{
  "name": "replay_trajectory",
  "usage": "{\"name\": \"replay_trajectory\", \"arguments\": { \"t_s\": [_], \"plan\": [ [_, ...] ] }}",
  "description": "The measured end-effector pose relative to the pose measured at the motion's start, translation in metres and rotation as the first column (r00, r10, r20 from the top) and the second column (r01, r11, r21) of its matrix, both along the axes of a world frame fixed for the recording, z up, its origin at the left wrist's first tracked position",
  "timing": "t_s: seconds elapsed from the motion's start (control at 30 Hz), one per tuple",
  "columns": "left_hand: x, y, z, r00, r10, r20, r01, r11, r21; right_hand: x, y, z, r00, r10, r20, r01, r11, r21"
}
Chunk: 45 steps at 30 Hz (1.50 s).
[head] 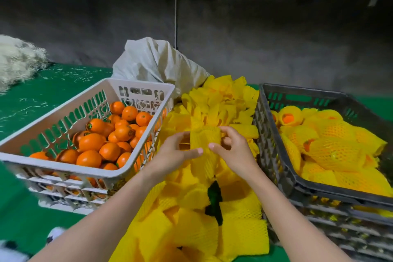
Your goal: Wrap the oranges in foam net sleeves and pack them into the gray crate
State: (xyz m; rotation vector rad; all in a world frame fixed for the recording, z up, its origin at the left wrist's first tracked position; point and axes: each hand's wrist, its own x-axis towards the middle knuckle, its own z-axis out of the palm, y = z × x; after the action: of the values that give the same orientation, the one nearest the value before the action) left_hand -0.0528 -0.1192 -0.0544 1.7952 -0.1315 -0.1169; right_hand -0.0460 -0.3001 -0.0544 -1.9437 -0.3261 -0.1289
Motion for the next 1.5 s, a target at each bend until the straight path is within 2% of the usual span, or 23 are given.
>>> {"name": "replay_trajectory", "arguments": {
  "t_s": [0.07,0.13,0.2,0.3,0.33,0.43,0.5,0.57,0.63,0.73,0.77,0.83,0.9,0.97,1.03,1.1,1.23,1.3,1.4,1.47,1.5],
  "plan": [
    [-0.001,0.004,0.009,0.999,-0.046,0.003,0.046,0.995,-0.085,-0.003,0.006,0.005,0.997,0.073,0.018,-0.075,0.992,0.098],
    [-0.003,0.012,0.016,0.998,-0.030,-0.052,0.017,0.974,-0.228,-0.002,0.011,0.011,0.991,0.132,-0.035,-0.119,0.961,0.248],
    [-0.005,0.023,0.023,0.997,-0.032,-0.066,0.011,0.956,-0.292,-0.001,0.021,0.017,0.983,0.174,-0.056,-0.152,0.950,0.274],
    [-0.009,0.041,0.029,1.000,0.006,0.004,-0.005,0.977,-0.212,0.000,0.043,0.017,0.978,0.160,0.131,-0.159,0.987,-0.021],
    [-0.011,0.049,0.031,0.999,0.027,0.034,-0.020,0.982,-0.188,0.000,0.056,0.018,0.969,0.127,0.210,-0.119,0.992,-0.048],
    [-0.014,0.062,0.034,0.986,0.075,0.150,-0.071,0.997,-0.027,0.001,0.082,0.015,0.870,-0.084,0.486,0.128,0.990,-0.058],
    [-0.015,0.074,0.036,0.987,0.067,0.149,-0.074,0.996,0.042,0.005,0.102,0.014,0.787,-0.107,0.608,0.201,0.976,-0.088],
    [-0.014,0.090,0.038,0.995,0.018,0.101,-0.021,0.999,0.034,0.009,0.122,0.013,0.738,-0.084,0.670,0.212,0.971,-0.112],
    [-0.010,0.109,0.042,0.986,0.018,0.166,-0.037,0.993,0.111,0.015,0.142,0.017,0.700,-0.097,0.707,0.225,0.970,-0.089],
    [0.005,0.145,0.048,0.928,0.166,0.333,-0.273,0.913,0.303,0.027,0.178,0.026,0.679,-0.094,0.728,0.212,0.975,-0.072],
    [0.012,0.157,0.048,0.899,0.211,0.385,-0.354,0.867,0.351,0.033,0.190,0.029,0.701,-0.065,0.710,0.169,0.983,-0.077],
    [0.028,0.182,0.048,0.857,0.211,0.471,-0.443,0.768,0.462,0.046,0.216,0.032,0.807,-0.004,0.591,0.051,0.997,-0.063],
    [0.046,0.209,0.045,0.876,0.114,0.469,-0.413,0.680,0.606,0.060,0.241,0.027,0.923,0.004,0.384,-0.004,1.000,0.000],
    [0.066,0.239,0.040,0.955,-0.033,0.294,-0.224,0.571,0.790,0.075,0.261,0.015,0.983,-0.063,0.175,0.055,0.997,0.046],
    [0.086,0.265,0.035,0.993,-0.105,0.044,0.007,0.437,0.899,0.085,0.273,0.002,0.986,-0.161,0.038,0.160,0.986,0.043],
    [0.107,0.282,0.023,0.989,-0.084,-0.121,0.143,0.342,0.929,0.090,0.278,-0.006,0.979,-0.204,-0.005,0.204,0.979,0.009],
    [0.132,0.286,-0.011,0.946,-0.038,-0.321,0.322,0.222,0.920,0.089,0.278,-0.012,0.994,-0.105,0.002,0.105,0.993,-0.047],
    [0.138,0.287,-0.028,0.917,-0.001,-0.398,0.389,0.214,0.896,0.088,0.276,-0.014,0.995,-0.098,0.004,0.098,0.992,-0.074],
    [0.144,0.290,-0.038,0.921,0.027,-0.390,0.362,0.314,0.878,0.090,0.274,-0.012,0.994,-0.112,0.002,0.112,0.993,-0.042],
    [0.146,0.294,-0.036,0.934,0.055,-0.353,0.288,0.466,0.837,0.089,0.275,-0.009,0.996,-0.089,-0.026,0.088,0.996,-0.013],
    [0.146,0.296,-0.032,0.939,0.064,-0.339,0.238,0.590,0.771,0.088,0.275,-0.007,0.996,-0.070,-0.048,0.071,0.997,0.021]
  ]
}}
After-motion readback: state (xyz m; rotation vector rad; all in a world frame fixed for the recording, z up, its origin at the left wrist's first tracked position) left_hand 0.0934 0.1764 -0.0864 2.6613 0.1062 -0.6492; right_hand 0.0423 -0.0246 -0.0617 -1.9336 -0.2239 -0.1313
